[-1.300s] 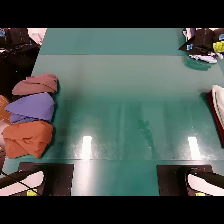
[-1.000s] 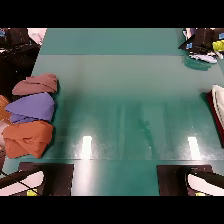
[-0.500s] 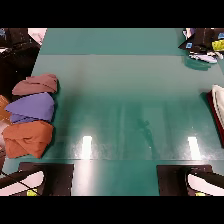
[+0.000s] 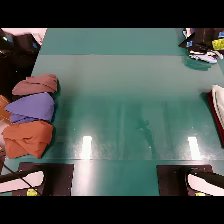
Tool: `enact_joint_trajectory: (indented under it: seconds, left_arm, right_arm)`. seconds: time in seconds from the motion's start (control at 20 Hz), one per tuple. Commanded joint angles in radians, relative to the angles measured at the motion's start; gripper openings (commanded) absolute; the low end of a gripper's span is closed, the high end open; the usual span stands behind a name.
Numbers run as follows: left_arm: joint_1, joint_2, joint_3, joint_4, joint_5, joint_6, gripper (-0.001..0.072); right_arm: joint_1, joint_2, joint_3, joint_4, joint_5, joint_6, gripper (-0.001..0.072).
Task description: Fold the shirts.
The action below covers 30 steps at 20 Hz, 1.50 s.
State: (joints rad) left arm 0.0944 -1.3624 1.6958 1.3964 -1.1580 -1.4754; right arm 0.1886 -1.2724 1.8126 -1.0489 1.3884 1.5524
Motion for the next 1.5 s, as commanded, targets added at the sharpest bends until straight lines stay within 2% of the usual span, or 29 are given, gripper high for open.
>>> enact_joint_trajectory:
  seconds: [0.0, 0.15, 0.3, 0.4, 0.45, 0.5, 0.55, 0.6, 0.9, 1.2, 1.3, 1.35, 1.4, 1.45]
  left_arm:
    - [0.001, -0.12, -0.116, 0.127, 0.056, -0.035, 0.071]
    - [0.001, -0.243, -0.197, 0.128, 0.112, -0.047, 0.0709]
    - [0.001, -0.33, -0.201, 0.136, 0.111, -0.055, 0.0708]
    - [0.001, -0.332, -0.2, 0.172, 0.123, -0.1, 0.0707]
    - [0.001, -0.33, -0.196, 0.19, 0.127, -0.114, 0.0659]
    - [0.001, -0.33, -0.188, 0.213, 0.118, -0.114, 0.0331]
    - [0.001, -0.33, -0.184, 0.235, 0.117, -0.114, 0.0081]
    - [0.001, -0.33, -0.182, 0.254, 0.114, -0.114, 0.0027]
    - [0.001, -0.317, -0.106, 0.303, 0.051, -0.141, 0.0025]
    - [-0.001, -0.132, 0.023, 0.302, 0.066, -0.138, 0.0025]
    - [0.002, -0.075, 0.03, 0.303, 0.073, -0.101, 0.0032]
    - [0.01, -0.073, 0.029, 0.303, 0.072, -0.084, 0.0334]
    - [0.025, -0.082, 0.019, 0.301, 0.069, -0.101, 0.0584]
    - [0.041, -0.097, -0.006, 0.299, 0.065, -0.116, 0.0586]
  right_arm:
    - [0.0, -0.005, 0.0, 0.0, -0.024, 0.0, 0.0018]
    - [0.0, -0.011, 0.0, 0.001, -0.023, 0.001, 0.0019]
    - [0.0, -0.021, -0.001, 0.002, -0.008, 0.001, 0.0019]
    - [0.0, -0.031, -0.001, 0.002, -0.004, 0.001, 0.0019]
    - [0.0, -0.036, 0.0, 0.002, -0.004, 0.001, 0.0019]
    - [0.001, -0.038, -0.001, 0.003, -0.003, 0.001, 0.0019]
    - [0.001, -0.04, -0.001, 0.005, 0.001, 0.001, 0.0019]
    - [0.001, -0.041, -0.001, 0.005, 0.005, 0.001, 0.0019]
    - [0.0, -0.041, -0.001, 0.005, 0.037, 0.001, 0.0019]
    - [0.0, -0.04, 0.0, 0.004, 0.034, 0.001, 0.0019]
    - [0.0, -0.04, 0.0, 0.004, 0.029, 0.001, 0.0019]
    - [0.0, -0.04, 0.0, 0.005, 0.026, 0.001, 0.0019]
    - [0.0, -0.04, 0.0, 0.005, 0.025, 0.001, 0.0019]
    - [0.0, -0.04, 0.0, 0.004, 0.027, 0.001, 0.0019]
